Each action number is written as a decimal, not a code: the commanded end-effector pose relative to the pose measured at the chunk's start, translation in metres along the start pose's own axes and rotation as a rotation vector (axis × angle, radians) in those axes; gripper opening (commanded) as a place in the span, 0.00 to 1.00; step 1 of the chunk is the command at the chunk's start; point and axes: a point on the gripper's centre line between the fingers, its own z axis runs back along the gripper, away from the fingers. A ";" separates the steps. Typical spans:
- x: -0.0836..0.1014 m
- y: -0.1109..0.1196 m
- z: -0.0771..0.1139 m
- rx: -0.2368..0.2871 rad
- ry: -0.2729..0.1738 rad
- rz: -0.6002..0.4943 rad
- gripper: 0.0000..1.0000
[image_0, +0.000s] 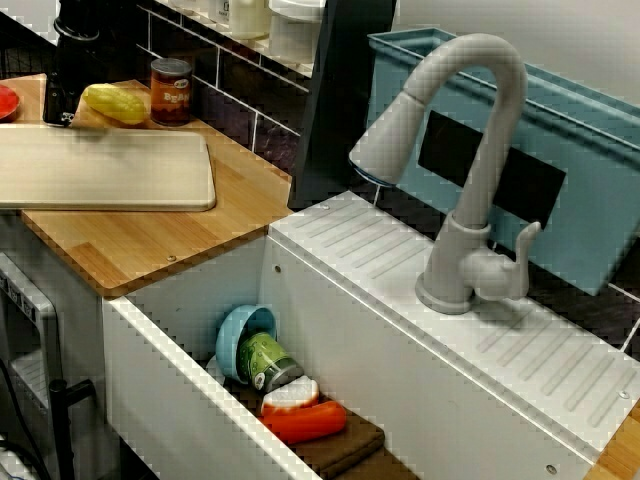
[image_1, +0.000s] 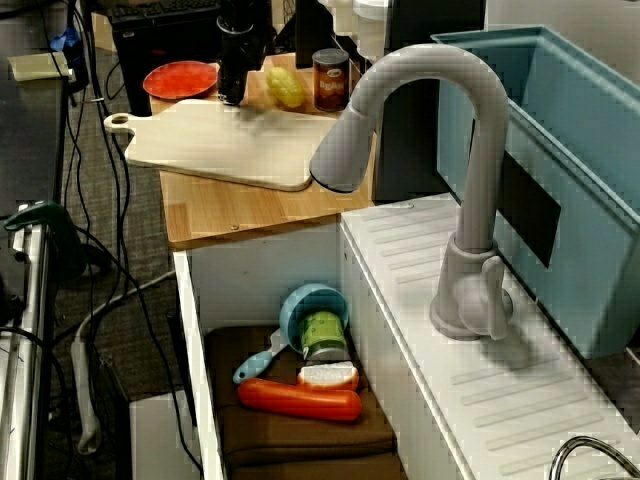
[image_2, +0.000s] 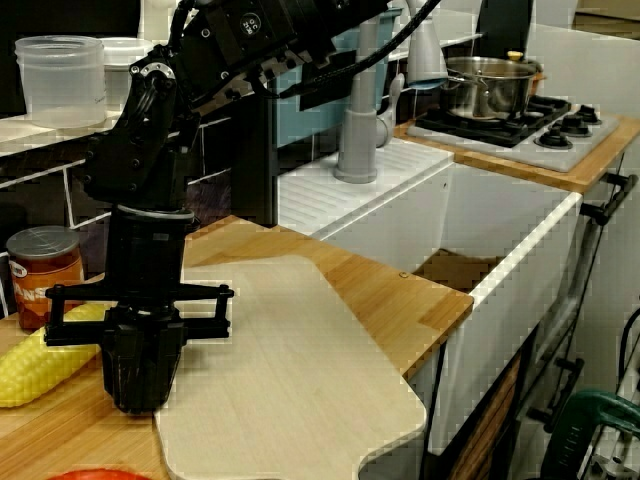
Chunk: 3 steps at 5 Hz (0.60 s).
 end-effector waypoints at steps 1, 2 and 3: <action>-0.001 0.016 0.018 0.038 -0.017 0.022 0.00; -0.002 0.017 0.019 0.035 -0.020 0.024 0.00; -0.001 0.017 0.017 0.030 -0.017 0.026 0.00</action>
